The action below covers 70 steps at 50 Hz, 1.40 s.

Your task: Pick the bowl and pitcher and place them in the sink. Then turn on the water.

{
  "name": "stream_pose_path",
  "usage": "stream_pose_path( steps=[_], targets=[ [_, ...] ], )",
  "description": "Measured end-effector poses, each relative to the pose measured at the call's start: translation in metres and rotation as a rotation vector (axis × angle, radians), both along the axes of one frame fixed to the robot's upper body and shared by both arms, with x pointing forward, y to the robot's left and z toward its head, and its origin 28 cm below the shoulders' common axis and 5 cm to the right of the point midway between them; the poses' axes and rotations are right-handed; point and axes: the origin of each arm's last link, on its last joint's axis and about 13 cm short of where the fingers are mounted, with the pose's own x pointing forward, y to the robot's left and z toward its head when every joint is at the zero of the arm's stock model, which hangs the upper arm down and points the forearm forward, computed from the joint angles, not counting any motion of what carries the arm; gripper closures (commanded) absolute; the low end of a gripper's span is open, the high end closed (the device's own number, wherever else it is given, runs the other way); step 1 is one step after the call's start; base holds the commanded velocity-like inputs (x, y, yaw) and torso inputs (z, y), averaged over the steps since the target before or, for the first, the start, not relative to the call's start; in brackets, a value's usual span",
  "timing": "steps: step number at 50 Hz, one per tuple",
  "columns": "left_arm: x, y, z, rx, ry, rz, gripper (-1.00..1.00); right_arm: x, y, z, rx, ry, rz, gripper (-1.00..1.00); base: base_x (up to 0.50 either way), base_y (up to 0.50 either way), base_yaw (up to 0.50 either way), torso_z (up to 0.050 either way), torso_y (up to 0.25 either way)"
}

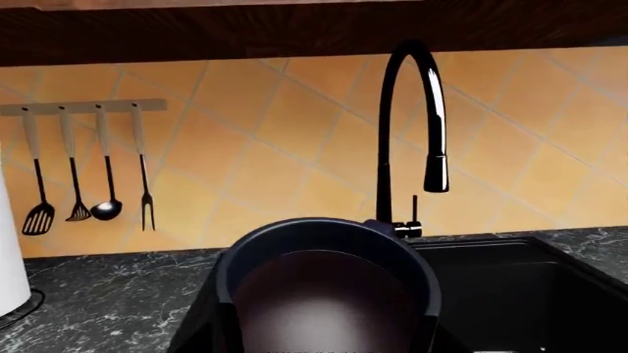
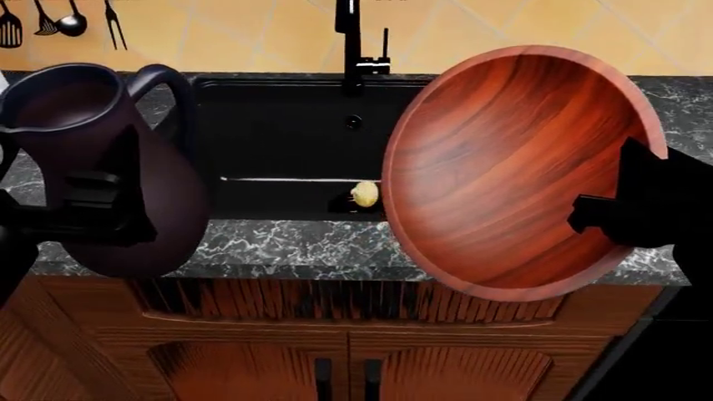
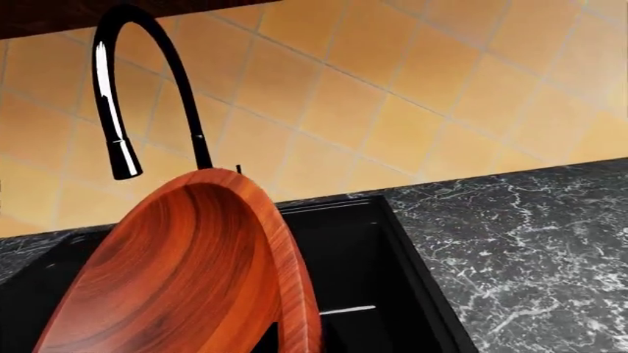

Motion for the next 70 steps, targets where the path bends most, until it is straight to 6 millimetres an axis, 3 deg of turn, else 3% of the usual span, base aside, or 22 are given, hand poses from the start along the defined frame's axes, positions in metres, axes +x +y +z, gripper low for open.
stream_pose_path(
  steps=[14, 31, 46, 70],
  targets=[
    [0.001, 0.0, 0.004, 0.013, -0.007, 0.003, 1.0, 0.0, -0.002, 0.001, 0.004, -0.009, -0.013, 1.0, 0.0, 0.0, 0.0, 0.001, 0.002],
    [0.013, -0.006, 0.036, 0.088, -0.06, -0.008, 1.0, 0.009, -0.01, 0.004, 0.005, 0.005, -0.067, 1.0, 0.0, 0.01, 0.0, 0.001, 0.002],
    [0.019, -0.009, 0.051, 0.119, -0.084, -0.009, 1.0, 0.015, -0.012, 0.008, 0.003, 0.011, -0.082, 1.0, -0.01, 0.48, 0.0, 0.001, 0.003],
    [0.021, -0.011, 0.053, 0.136, -0.084, -0.012, 1.0, 0.016, -0.012, 0.008, 0.002, 0.013, -0.086, 1.0, -0.01, 0.5, 0.0, 0.001, 0.003]
  ],
)
